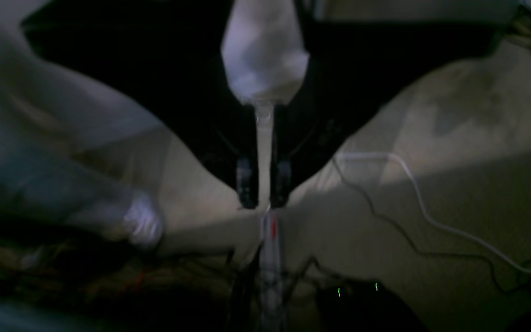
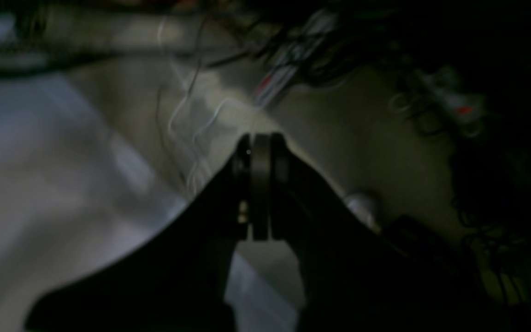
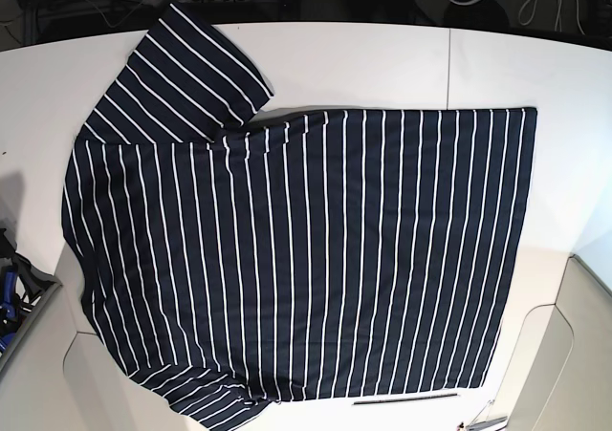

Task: Fold the T-shirt properly
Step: 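Move both grippers out from rest toward the shirt's shoulder corners, then grasp the shirt's shoulder corners with the left and right grippers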

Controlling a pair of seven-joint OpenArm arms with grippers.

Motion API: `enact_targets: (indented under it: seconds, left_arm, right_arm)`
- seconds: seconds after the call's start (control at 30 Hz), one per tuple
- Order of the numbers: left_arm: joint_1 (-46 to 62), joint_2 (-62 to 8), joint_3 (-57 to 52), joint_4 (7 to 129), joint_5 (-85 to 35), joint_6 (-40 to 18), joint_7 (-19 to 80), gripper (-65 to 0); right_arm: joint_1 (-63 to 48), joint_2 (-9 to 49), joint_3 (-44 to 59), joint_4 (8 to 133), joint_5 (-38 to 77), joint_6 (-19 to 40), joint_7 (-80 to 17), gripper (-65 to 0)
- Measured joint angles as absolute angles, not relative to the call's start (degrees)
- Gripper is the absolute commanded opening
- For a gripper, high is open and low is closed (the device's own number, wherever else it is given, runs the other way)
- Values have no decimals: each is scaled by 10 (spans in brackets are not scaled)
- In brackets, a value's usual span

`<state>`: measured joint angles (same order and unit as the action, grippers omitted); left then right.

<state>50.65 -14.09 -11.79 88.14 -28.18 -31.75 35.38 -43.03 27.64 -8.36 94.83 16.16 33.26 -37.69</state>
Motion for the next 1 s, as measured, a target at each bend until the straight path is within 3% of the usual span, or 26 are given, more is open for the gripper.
enact_targets:
  seconds: [0.13,0.37,0.6,0.67,0.73,0.8,1.0]
  left_arm:
    - [521,-140,-176,941,-342,-320,397,-512]
    - [525,-140,-296,1037,-399,-319,432,-497]
    - [525,-140,-386,1107,-438,-331,437,-496]
    - [525,-150,-401,1118,-448,-331,437,-450]
    - [525,-164,-410,1119,-454,-333,425,-344]
    - [525,-175,-412,1120,-457,-333,417,-280]
    - [504,-188,-411,1120,-457,-330,407,-274]
  right_arm:
    - [-427,276,-64,1007,237,333,-421,-650]
    - [-432,276,-32,1117,319,334,-455,-648]
    - [-426,253,82,1167,357,330,-457,-419]
    - [-419,238,126,1167,365,328,-459,-380]
    - [-409,223,169,1167,366,316,-460,-344]
    - [-401,211,211,1167,367,311,-471,-317]
    - [-382,203,292,1139,403,290,-502,-307]
